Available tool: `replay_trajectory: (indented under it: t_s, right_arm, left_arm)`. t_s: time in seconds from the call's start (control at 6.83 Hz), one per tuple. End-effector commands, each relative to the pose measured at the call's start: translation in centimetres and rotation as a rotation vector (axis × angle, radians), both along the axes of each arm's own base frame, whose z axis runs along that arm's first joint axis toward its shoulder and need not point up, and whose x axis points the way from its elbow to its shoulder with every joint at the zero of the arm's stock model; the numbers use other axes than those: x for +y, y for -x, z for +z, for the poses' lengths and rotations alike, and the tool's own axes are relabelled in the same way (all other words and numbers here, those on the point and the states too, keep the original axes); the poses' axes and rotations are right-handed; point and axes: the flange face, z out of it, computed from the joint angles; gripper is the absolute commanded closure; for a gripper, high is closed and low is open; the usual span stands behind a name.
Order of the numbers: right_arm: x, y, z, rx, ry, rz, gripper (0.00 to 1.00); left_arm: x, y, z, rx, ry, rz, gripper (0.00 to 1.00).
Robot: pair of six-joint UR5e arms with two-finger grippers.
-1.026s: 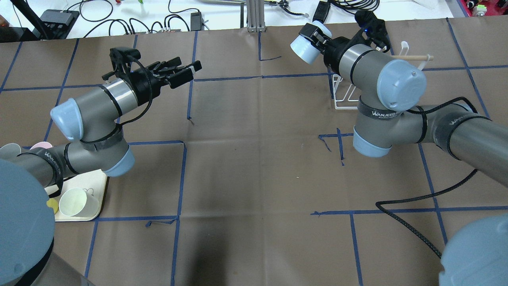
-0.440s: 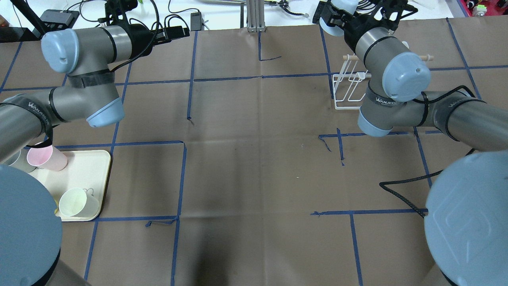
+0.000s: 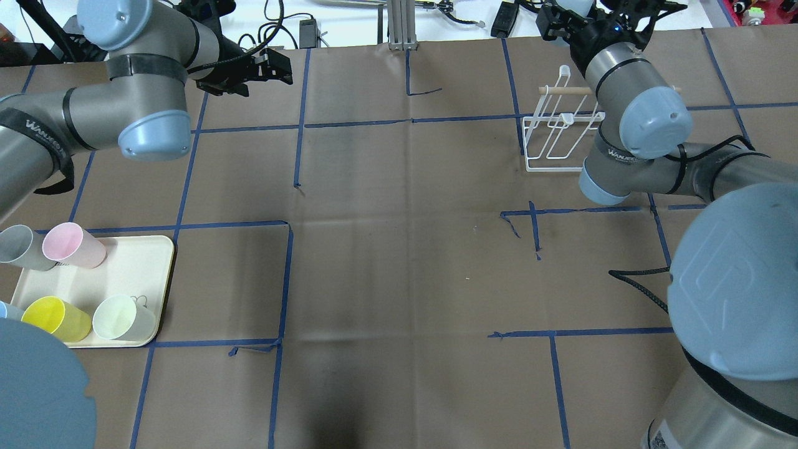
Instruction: Transfer IKEA cup to right arm and place on rack
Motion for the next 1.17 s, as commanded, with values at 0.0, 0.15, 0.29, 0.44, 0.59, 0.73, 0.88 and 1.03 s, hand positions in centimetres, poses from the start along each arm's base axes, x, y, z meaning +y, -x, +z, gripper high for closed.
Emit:
replay_trajectory:
  t_s: [0.0, 0.15, 0.29, 0.44, 0.59, 0.73, 0.88, 1.03]
  right_arm:
    - [-0.3, 1.1, -1.4, 0.079, -0.027, -0.045, 0.66]
    - [-0.6, 1.3, -2.7, 0.094, -0.049, -0.053, 0.66]
    - [-0.9, 1.4, -4.2, 0.092, -0.072, -0.054, 0.66]
    - [-0.9, 1.4, -4.9, 0.090, -0.085, -0.053, 0.66]
    - [-0.9, 1.4, -5.0, 0.091, -0.088, -0.052, 0.66]
    - [-0.7, 1.2, -5.4, 0.089, -0.098, -0.051, 0.66]
    - [-0.3, 1.2, -6.0, 0.087, -0.114, -0.050, 0.66]
    - [-0.1, 1.0, -6.3, 0.086, -0.121, -0.045, 0.66]
  left_arm:
    - [3.7, 0.0, 4.0, -0.090, -0.260, 0.011, 0.04]
    - [5.7, 0.2, 7.5, -0.089, -0.341, 0.005, 0.03]
    - [7.2, -0.1, 9.8, -0.160, -0.436, 0.004, 0.03]
    - [8.3, 1.0, 11.3, -0.173, -0.477, -0.018, 0.03]
    - [9.7, 2.2, 11.5, -0.178, -0.480, -0.038, 0.02]
    - [11.5, 2.6, 11.6, -0.182, -0.480, -0.058, 0.01]
    - [14.0, 2.6, 11.0, -0.182, -0.478, -0.086, 0.01]
    - [14.6, 2.2, 10.3, -0.191, -0.396, -0.096, 0.01]
